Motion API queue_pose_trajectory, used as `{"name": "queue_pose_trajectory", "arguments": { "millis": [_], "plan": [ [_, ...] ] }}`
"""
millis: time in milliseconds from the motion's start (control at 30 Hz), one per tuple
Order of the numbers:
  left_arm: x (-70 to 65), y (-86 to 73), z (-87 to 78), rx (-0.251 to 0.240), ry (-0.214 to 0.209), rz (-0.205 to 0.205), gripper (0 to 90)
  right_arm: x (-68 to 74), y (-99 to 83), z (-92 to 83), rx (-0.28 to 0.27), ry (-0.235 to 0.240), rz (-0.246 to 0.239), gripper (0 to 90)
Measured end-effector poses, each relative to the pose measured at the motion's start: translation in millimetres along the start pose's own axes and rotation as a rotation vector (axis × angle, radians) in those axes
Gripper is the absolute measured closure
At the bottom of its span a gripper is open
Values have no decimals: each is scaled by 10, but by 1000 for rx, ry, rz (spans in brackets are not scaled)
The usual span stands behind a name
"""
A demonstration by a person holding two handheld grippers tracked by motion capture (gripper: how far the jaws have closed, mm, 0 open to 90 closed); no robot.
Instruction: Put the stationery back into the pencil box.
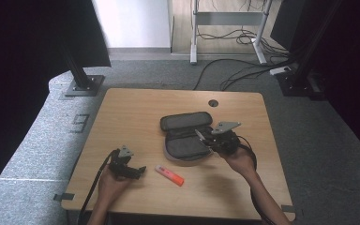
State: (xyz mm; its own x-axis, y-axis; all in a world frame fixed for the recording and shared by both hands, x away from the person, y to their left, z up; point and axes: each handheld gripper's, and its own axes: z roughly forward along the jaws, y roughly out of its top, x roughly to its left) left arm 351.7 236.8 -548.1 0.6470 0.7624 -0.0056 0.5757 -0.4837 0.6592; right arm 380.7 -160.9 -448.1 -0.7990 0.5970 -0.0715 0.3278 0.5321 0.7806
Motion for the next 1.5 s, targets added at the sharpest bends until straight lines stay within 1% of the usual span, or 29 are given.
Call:
{"name": "queue_pose_trajectory", "arguments": {
  "millis": [533,700,967,1033,1367,1500],
  "plan": [
    [0,0,0,0,0,0,10,-36,82,178,0,0,-19,784],
    [0,0,0,0,0,0,10,-55,114,237,-5,-2,-19,784],
    [0,0,0,0,0,0,10,-63,190,347,-5,-5,-37,784],
    [1,0,1,0,-1,0,10,-68,215,374,-8,0,-33,784],
    [1,0,0,0,-1,0,10,-64,275,569,3,14,-40,783],
    [0,0,1,-1,0,-1,10,-68,263,660,7,19,-26,783]
  ]
}}
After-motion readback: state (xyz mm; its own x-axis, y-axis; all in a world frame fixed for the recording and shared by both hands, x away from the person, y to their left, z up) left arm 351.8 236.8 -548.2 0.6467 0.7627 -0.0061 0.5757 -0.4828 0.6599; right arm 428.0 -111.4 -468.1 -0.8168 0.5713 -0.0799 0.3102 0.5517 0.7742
